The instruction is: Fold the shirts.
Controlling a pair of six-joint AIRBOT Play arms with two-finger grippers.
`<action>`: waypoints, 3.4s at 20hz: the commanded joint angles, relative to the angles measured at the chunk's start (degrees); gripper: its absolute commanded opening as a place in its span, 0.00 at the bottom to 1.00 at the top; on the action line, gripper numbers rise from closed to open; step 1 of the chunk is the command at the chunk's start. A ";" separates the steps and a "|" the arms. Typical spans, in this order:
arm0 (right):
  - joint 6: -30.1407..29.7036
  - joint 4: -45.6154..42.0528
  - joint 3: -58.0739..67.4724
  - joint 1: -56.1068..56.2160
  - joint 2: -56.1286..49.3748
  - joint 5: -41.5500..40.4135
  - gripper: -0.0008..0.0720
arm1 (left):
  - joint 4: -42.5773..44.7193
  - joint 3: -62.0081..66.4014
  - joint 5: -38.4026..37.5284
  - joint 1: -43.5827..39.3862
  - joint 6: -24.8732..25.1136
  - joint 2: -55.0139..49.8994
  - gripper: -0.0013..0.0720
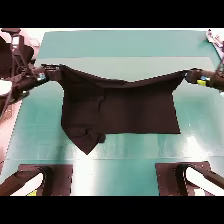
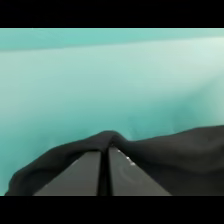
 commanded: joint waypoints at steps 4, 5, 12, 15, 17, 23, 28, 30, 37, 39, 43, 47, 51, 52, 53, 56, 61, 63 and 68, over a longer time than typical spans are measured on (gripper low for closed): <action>-2.19 -0.04 13.38 2.56 -17.42 -4.61 0.05 | -23.06 3.08 5.27 0.02 28.41 -10.80 0.05; -2.19 -0.02 15.78 2.23 -19.54 -4.11 0.05 | -23.06 4.70 6.29 0.02 29.86 -11.67 0.05; -2.16 -0.09 23.61 -1.18 -26.71 8.28 0.04 | -16.09 7.65 6.80 0.02 30.97 -12.41 0.05; -2.19 -0.20 19.47 -2.03 -26.67 11.34 0.04 | 1.33 7.65 -1.75 0.02 16.68 -12.74 0.05; -2.25 -0.61 16.87 -2.01 -26.67 12.61 0.04 | 22.80 7.65 -5.27 0.02 -1.33 -12.79 0.05; -2.56 -0.55 12.48 -1.70 -26.69 15.32 0.04 | 37.88 7.65 -16.28 0.02 -11.89 -12.79 0.05; -2.56 -0.44 8.92 -1.73 -26.67 15.87 0.04 | 43.19 7.65 -14.86 0.02 -17.66 -17.51 0.05; -2.58 -0.52 8.13 -1.73 -26.69 15.96 0.04 | 43.06 7.67 -13.53 0.02 -18.03 -19.61 0.05; -2.56 -0.52 8.31 -4.35 -26.67 14.12 0.04 | 55.06 7.67 -6.25 0.02 -24.35 -20.46 0.05; -2.54 -0.46 8.31 -5.79 -26.67 14.10 0.04 | 60.63 7.67 -4.79 0.02 -28.65 -20.46 0.05; -2.56 -0.46 8.31 -6.78 -26.69 14.21 0.04 | 62.38 7.67 -2.95 0.02 -31.85 -20.46 0.05; -2.58 -0.50 8.28 -4.83 -26.69 14.43 0.04 | 62.42 7.67 -5.84 0.02 -31.54 -20.55 0.05; -2.56 -0.57 8.28 -1.68 -26.69 14.43 0.05 | 62.38 7.67 -7.65 0.02 -31.45 -20.74 0.05; -2.56 -0.61 8.28 -1.14 -26.71 14.43 0.05 | 62.38 7.67 -7.96 0.02 -31.43 -20.74 0.05; -2.54 -0.57 8.28 -1.07 -26.69 14.67 0.05 | 62.38 7.67 -8.68 0.02 -31.23 -20.74 0.05; -2.56 -0.59 8.28 -1.22 -26.69 16.90 0.05 | 62.40 7.67 -11.76 0.02 -31.28 -20.74 0.15; -1.55 -0.52 8.28 -5.22 -26.60 21.57 0.67 | 62.16 7.72 -16.52 0.04 -32.28 -18.78 0.89; -1.57 -0.63 8.28 -7.50 -25.66 23.17 0.68 | 60.46 7.72 -17.00 1.03 -33.97 -15.28 0.90; -1.46 -0.66 8.28 -13.29 -16.68 26.62 0.68 | 46.12 7.69 -29.20 9.86 -34.25 -4.61 0.92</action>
